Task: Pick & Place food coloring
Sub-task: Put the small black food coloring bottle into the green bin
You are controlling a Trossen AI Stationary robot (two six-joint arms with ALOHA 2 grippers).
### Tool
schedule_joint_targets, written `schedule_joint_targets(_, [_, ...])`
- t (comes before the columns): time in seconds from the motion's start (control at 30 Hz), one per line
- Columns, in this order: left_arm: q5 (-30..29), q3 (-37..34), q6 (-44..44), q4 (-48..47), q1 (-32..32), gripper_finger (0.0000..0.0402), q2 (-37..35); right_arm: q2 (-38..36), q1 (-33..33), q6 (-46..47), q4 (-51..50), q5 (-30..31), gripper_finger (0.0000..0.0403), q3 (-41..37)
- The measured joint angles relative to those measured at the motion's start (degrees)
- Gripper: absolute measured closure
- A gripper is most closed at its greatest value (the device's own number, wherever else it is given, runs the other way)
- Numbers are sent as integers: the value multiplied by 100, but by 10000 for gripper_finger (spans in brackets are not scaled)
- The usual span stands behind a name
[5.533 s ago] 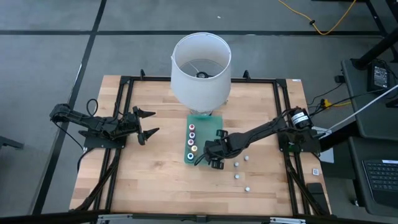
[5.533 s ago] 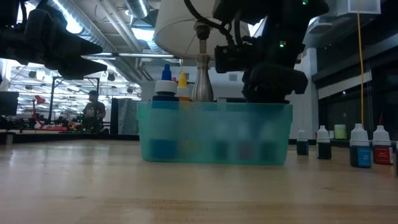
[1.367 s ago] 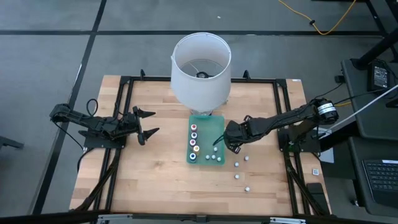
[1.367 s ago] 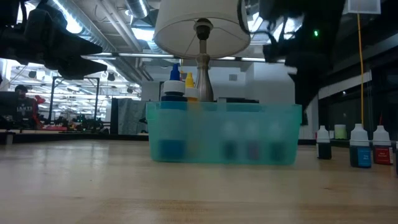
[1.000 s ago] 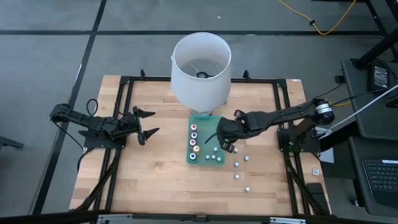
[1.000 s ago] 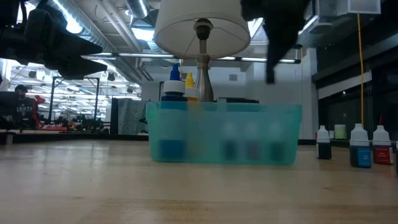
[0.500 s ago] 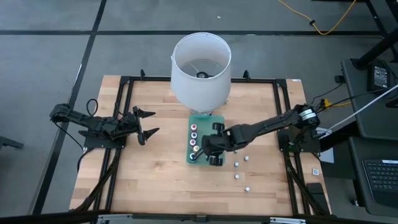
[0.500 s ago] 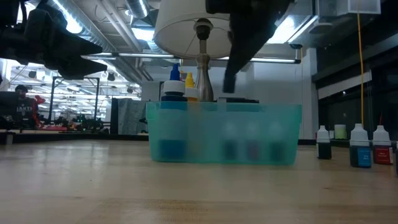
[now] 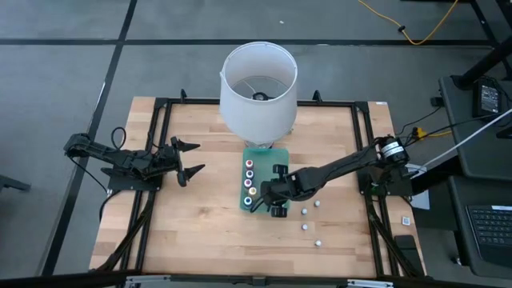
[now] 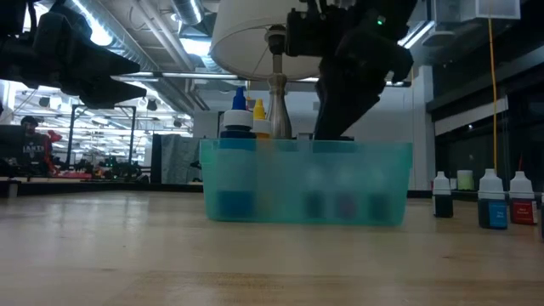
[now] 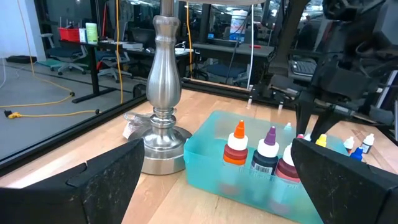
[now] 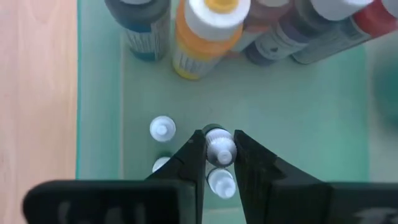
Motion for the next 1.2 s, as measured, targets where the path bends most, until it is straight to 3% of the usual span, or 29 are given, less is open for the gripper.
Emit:
schedule_joint_targets(0.57, [0, -2, -1, -2, 0, 2, 0, 415, -9, -138, 289, -138, 331, -200])
schedule_joint_targets(0.83, [0, -1, -1, -2, -1, 2, 1, 398, -176, 304, 213, -634, 290, -200])
schedule_joint_targets(1.2, [0, -2, -1, -2, 0, 2, -1, 97, -192, 307, 34, -408, 262, -159])
